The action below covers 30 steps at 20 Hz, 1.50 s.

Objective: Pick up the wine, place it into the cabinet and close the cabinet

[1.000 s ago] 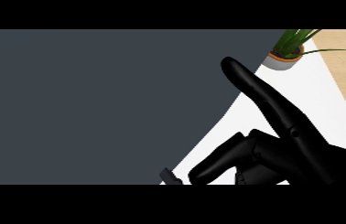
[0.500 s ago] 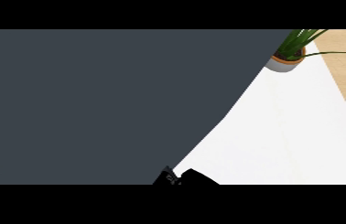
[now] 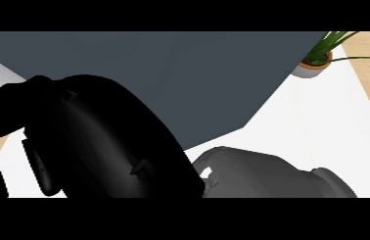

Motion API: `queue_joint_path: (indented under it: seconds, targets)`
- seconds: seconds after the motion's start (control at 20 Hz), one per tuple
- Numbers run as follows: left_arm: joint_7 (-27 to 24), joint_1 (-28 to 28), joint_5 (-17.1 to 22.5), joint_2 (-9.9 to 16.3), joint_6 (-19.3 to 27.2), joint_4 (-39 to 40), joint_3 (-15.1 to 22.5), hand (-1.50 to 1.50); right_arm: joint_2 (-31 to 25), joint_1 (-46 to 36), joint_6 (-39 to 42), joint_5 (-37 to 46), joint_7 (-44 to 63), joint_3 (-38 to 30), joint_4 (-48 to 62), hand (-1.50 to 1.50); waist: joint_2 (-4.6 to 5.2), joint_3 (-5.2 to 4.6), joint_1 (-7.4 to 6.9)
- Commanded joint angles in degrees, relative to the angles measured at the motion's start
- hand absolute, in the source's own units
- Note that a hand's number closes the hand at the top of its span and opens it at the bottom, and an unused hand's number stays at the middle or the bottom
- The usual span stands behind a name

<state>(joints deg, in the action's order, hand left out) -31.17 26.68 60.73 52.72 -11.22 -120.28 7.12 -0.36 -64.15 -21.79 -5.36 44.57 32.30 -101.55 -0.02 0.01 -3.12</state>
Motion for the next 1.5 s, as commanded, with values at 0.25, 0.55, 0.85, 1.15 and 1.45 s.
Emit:
queue_joint_path:
  seconds: [0.25, 0.55, 0.85, 1.15, 1.45]
  targets:
    - [2.3, 1.5, 6.7, 2.6, -7.5, 2.7, -8.5, 1.50, 0.3, -7.8, -2.7, -6.7, -15.3, -4.2, 27.5, 1.50, 0.59, -0.12, -0.76]
    - [2.8, 1.3, 5.4, 1.7, -8.2, 4.4, -9.9, 1.50, 0.4, -10.8, -0.3, -6.3, -25.1, -10.0, 43.6, 1.50, 0.90, -0.12, -0.45]
    - [4.2, 0.8, 8.1, 2.3, -6.5, 2.0, -11.4, 1.50, -2.9, -8.4, 1.2, -7.1, -28.9, -8.8, 48.2, 1.50, 1.41, -0.06, 0.00]
    - [4.0, 0.8, 7.9, 2.0, -7.1, 3.4, -12.2, 1.50, -6.6, -7.2, 4.5, -7.4, -33.5, -9.1, 50.8, 1.50, 1.94, -0.08, 0.89]
    - [4.7, 0.3, 8.1, 2.2, -5.7, 1.4, -12.5, 1.50, -6.2, -7.6, 3.4, -5.8, -34.9, -8.7, 54.3, 1.50, 1.82, -0.07, 1.27]
